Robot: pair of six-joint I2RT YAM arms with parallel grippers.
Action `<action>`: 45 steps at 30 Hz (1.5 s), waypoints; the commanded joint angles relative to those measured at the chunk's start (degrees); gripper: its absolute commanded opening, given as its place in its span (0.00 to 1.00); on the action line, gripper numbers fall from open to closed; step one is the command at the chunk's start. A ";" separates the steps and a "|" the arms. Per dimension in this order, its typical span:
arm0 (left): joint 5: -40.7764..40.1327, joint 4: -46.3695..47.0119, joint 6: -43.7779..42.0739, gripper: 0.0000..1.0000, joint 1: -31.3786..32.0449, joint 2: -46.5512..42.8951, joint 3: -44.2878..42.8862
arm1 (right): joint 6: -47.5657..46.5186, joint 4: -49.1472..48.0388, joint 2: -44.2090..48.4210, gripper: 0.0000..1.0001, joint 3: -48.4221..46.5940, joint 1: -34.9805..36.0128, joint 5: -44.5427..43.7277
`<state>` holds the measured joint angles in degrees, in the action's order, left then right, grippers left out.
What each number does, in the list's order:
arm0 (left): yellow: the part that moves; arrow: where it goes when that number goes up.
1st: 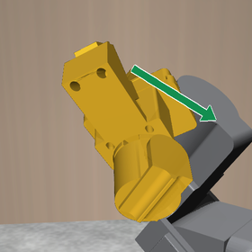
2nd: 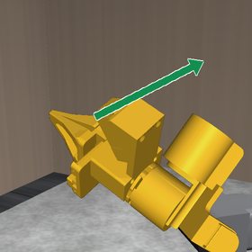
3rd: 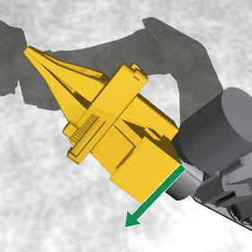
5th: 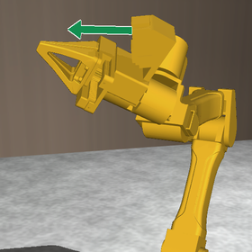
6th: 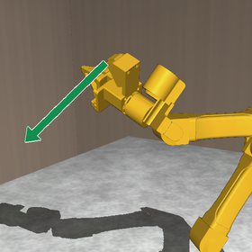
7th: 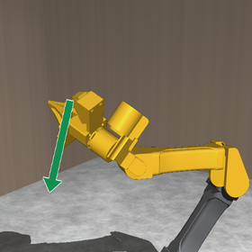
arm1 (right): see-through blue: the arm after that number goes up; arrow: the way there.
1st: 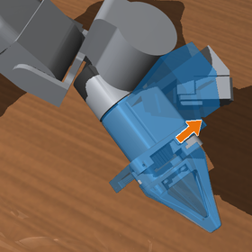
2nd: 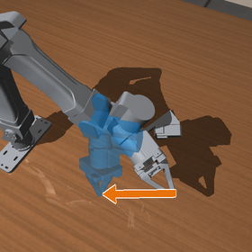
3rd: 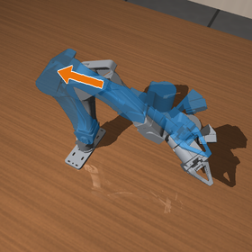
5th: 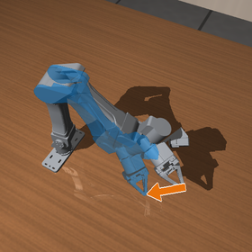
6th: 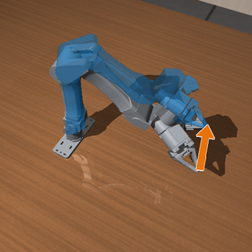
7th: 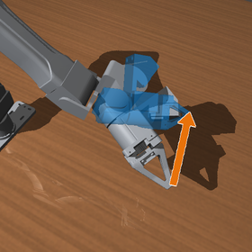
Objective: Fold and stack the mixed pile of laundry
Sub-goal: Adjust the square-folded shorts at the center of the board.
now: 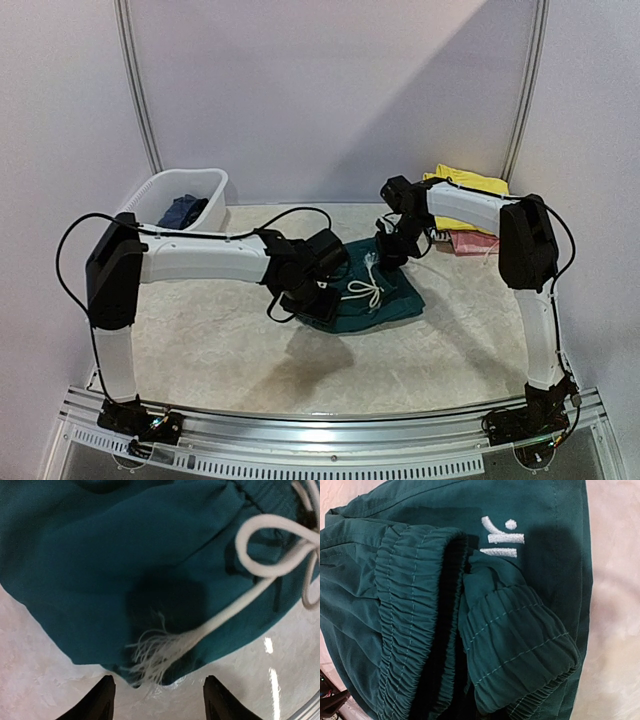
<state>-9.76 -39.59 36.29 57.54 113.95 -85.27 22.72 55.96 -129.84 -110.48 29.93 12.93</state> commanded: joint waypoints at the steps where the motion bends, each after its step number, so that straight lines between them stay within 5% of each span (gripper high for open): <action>1: -1.68 5.21 3.30 0.56 -0.12 2.69 1.94 | 1.56 1.61 -0.24 0.00 0.63 0.08 2.61; 24: -10.30 10.38 4.94 0.48 -1.41 -2.44 13.72 | 2.56 4.35 -1.47 0.00 0.44 0.12 4.36; 33: -10.08 15.46 6.08 0.56 -2.45 -5.46 16.89 | 2.44 6.61 -0.85 0.00 0.00 0.09 5.15; 41: -8.82 20.22 6.33 0.20 -4.38 -4.63 20.49 | 1.43 8.33 -0.77 0.00 -0.20 0.10 5.02; 43: -9.21 20.68 6.56 0.00 -4.45 -4.69 21.19 | 1.23 8.72 -1.02 0.00 -0.73 0.08 5.08; 45: -9.59 20.89 6.60 0.00 -4.54 -4.87 21.81 | 1.19 9.13 -1.53 0.00 -1.53 0.07 5.18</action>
<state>-18.65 -20.75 42.74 53.91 109.62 -65.10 24.80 62.85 -129.86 -110.34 29.93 17.74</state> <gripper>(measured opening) 0.020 0.018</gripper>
